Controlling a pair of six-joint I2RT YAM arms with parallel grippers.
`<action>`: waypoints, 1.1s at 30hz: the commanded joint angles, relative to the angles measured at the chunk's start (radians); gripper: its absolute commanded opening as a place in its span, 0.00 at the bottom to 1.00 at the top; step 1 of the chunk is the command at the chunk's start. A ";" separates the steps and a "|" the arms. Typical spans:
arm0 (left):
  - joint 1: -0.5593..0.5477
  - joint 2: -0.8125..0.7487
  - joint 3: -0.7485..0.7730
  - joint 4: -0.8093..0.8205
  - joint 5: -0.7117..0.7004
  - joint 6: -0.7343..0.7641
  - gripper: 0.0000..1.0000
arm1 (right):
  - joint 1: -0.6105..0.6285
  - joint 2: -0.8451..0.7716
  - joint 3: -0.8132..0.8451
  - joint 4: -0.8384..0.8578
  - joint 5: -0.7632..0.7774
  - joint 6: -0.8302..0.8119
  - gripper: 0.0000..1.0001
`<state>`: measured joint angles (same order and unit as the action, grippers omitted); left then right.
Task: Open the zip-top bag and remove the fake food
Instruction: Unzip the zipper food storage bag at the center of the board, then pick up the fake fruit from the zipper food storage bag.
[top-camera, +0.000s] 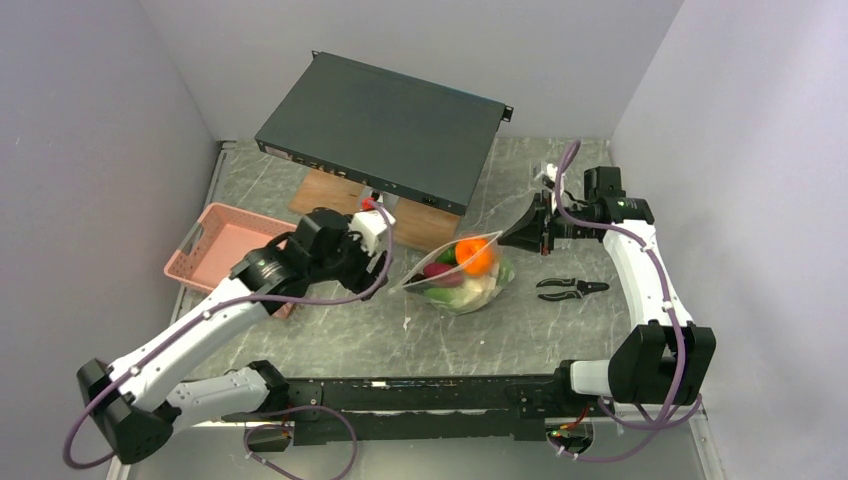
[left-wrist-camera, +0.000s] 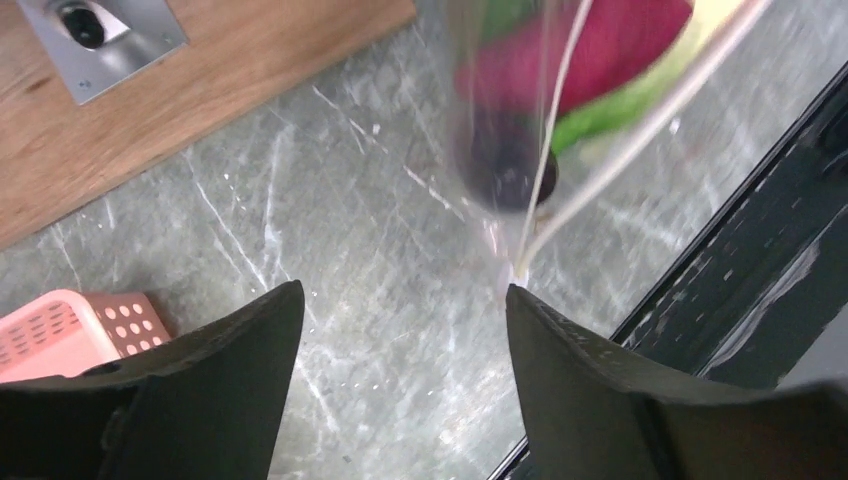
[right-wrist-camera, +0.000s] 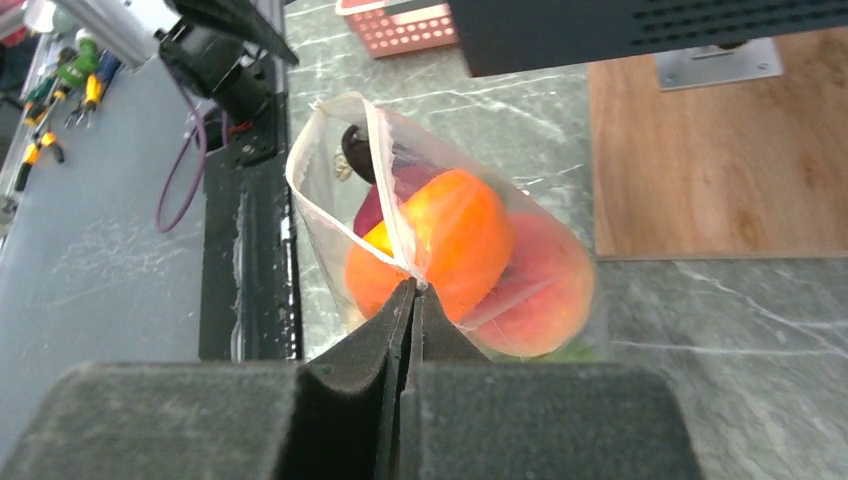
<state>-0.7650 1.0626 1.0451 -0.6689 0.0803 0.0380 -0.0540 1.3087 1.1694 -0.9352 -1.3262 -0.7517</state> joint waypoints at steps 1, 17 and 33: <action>0.050 -0.120 -0.026 0.117 -0.001 -0.109 0.84 | 0.064 -0.020 -0.002 -0.206 -0.052 -0.285 0.00; 0.000 -0.047 -0.078 0.594 0.354 -0.478 0.77 | 0.138 -0.020 -0.044 -0.222 -0.021 -0.335 0.00; -0.075 0.112 -0.150 0.826 0.236 -0.874 0.72 | 0.143 -0.017 -0.051 -0.163 -0.048 -0.277 0.00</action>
<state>-0.8295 1.1820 0.9157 0.0452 0.3565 -0.7292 0.0814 1.3083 1.1168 -1.1385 -1.3354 -1.0309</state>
